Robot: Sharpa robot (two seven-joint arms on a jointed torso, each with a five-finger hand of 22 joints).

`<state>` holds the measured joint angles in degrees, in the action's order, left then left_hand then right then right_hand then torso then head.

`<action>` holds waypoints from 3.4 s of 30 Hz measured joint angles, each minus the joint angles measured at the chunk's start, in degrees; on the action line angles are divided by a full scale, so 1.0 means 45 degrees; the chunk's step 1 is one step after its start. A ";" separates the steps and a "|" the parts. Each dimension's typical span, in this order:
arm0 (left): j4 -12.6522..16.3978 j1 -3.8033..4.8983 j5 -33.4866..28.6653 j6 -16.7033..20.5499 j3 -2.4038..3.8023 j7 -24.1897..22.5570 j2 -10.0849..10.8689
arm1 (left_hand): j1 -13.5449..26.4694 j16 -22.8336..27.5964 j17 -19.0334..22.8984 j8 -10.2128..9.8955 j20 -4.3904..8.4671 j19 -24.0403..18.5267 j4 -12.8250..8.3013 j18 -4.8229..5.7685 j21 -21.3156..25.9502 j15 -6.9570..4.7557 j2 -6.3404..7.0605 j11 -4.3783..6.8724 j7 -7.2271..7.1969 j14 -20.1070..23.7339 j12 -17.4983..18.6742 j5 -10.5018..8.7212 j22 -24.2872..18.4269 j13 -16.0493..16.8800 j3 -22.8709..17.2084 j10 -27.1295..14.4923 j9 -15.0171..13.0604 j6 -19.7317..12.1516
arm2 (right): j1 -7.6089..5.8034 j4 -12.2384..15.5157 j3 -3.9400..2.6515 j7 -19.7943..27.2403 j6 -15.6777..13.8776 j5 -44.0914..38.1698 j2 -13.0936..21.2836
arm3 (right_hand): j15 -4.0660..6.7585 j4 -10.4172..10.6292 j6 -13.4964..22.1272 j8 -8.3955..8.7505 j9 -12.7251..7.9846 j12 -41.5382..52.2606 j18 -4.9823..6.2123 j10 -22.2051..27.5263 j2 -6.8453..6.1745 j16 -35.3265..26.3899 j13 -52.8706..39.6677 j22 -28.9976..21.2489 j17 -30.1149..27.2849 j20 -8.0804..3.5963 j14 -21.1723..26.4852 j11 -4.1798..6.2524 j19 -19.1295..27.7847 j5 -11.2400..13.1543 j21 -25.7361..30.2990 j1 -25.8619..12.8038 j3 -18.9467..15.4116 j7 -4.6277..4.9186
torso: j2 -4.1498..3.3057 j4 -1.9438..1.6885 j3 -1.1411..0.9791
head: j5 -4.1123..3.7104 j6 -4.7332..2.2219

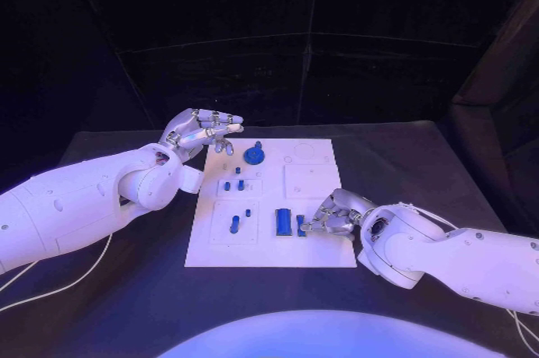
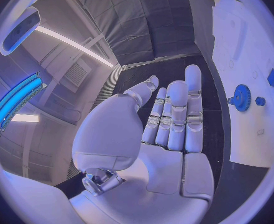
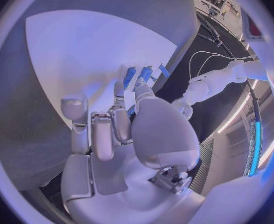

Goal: Assemble the parts on the task board

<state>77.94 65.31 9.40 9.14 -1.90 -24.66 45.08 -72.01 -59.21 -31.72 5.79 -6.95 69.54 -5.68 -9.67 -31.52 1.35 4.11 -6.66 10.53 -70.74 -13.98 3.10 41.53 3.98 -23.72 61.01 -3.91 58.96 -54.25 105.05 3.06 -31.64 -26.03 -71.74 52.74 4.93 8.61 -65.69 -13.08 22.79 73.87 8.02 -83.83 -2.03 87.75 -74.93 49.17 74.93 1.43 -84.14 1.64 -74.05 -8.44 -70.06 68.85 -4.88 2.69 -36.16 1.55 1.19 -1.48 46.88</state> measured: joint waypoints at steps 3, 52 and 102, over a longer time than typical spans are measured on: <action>-0.0004 0.0000 0.0000 -0.0003 0.0000 0.0005 -0.0018 | 0.0000 0.0000 0.0000 0.0000 0.0000 0.0000 0.0000 0.0000 0.0000 0.0000 0.0000 0.0000 0.0000 0.0000 0.0000 0.0000 0.0000 0.0000 0.0000 0.0000 0.0000 0.0000 | 0.0000 0.0009 0.0002 0.0124 0.0116 -0.0007 0.0026 | 0.0000 0.0000 0.0000 0.0000 0.0014 0.0000 0.0000 0.0000 0.0000 0.0000 0.0000 0.0000 0.0000 -0.0001 0.0000 0.0000 0.0001 0.0057 0.0000 0.0000 0.0000 0.0000 | 0.0001 0.0004 0.0004 | -0.0005 -0.0013; -0.0439 -0.0020 -0.0590 -0.0080 -0.0206 -0.0013 -0.0221 | 0.0054 0.2923 0.1740 0.0149 -0.0300 -0.2080 0.0339 -0.0002 0.1960 0.0305 -0.0054 -0.0021 -0.0067 0.2527 -0.0162 0.0000 -0.1179 -0.0006 0.0658 -0.0117 0.0000 -0.0162 | -0.1000 -0.2419 0.0001 0.6289 -0.0135 0.5038 -0.0185 | -0.0787 -0.1202 0.1753 0.1171 -0.0312 -0.9884 0.0403 0.4732 0.1236 -0.7464 0.5976 -0.5689 -0.7399 0.0696 0.2353 -0.0914 0.3358 -0.0066 0.4792 0.2239 -0.0843 0.0954 | 0.0355 -0.0024 0.0077 | -0.0101 -0.0590; 0.2287 -0.1117 -0.2304 0.5992 0.0367 -0.0755 -0.0185 | 1.0923 1.2807 0.7006 -0.1235 0.0724 -1.2277 0.1255 0.1675 0.6954 -0.0233 -0.0913 0.1356 -0.2247 1.1861 0.3015 -0.0641 -0.7955 -0.0865 0.4393 -0.9330 0.0841 -0.9083 | -0.1302 -0.3600 -0.0658 1.3177 -0.2747 1.5183 -0.1852 | -0.1110 -0.1921 1.0371 0.2856 -0.4988 -1.6323 -0.1003 1.4041 0.0571 -1.9393 1.6625 -1.0900 -1.6598 0.0108 1.3934 -0.0421 1.2688 0.1793 1.4242 -0.9463 0.0929 -0.0415 | 0.1110 -0.0343 -0.0261 | 0.0327 -0.2781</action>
<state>88.23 60.28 -0.97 36.11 -0.25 -28.06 44.24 -22.86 -1.57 -0.19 0.23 -3.70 14.30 -0.03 -2.13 -0.23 0.30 0.00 -0.56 0.42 -17.37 -0.41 0.22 5.73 0.08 -3.95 19.03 -0.13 18.09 -60.11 88.85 0.10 27.66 -38.39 -3.42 44.41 -0.06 -0.03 -19.02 -0.23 0.34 0.42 3.50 -20.65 0.55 0.48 -0.12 0.12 0.24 1.92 -21.44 -0.25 -16.95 -0.37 -5.97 26.27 -0.70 0.83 -31.17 0.01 0.02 -0.01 34.37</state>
